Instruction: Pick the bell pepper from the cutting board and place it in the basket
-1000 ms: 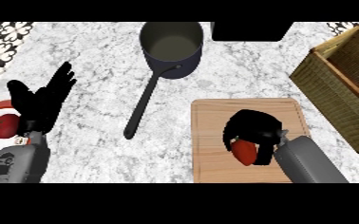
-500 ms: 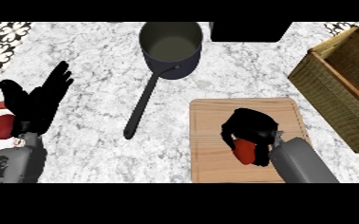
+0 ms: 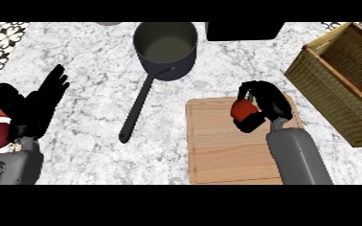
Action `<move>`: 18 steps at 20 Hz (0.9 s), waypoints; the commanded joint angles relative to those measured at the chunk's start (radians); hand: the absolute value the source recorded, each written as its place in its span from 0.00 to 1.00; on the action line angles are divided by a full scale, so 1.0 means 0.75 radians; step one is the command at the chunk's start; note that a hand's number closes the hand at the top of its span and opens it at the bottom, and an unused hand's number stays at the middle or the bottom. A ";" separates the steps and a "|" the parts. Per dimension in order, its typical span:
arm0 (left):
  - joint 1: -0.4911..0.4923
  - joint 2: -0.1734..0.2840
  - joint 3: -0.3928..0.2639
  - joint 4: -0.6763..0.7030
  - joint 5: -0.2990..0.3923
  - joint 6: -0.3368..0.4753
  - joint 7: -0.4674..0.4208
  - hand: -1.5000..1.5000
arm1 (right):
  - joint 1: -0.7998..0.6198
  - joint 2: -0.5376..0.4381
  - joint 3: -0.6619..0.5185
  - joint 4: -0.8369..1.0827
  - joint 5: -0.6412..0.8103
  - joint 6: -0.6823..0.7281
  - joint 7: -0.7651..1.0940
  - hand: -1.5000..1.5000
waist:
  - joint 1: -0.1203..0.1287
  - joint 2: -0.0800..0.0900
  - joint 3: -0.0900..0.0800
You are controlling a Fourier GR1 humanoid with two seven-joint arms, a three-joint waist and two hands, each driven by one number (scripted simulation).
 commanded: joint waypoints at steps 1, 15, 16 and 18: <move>-0.012 -0.010 -0.028 0.003 -0.006 -0.018 -0.010 0.50 | -0.132 0.062 -0.117 -0.060 -0.154 -0.263 0.352 1.00 | 0.065 0.006 0.007; -0.115 0.003 -0.034 0.031 -0.004 -0.032 0.047 0.50 | -0.930 0.065 0.164 -0.040 0.382 -0.722 1.548 1.00 | 0.098 0.003 -0.002; -0.079 -0.022 -0.043 0.057 -0.004 -0.041 -0.017 0.50 | -0.988 0.065 0.174 0.032 0.394 -0.743 1.600 1.00 | 0.105 0.012 -0.002; -0.059 -0.025 -0.056 0.029 -0.024 -0.028 -0.007 0.50 | -1.112 0.065 0.105 0.082 0.450 -0.634 1.643 1.00 | 0.094 0.009 -0.001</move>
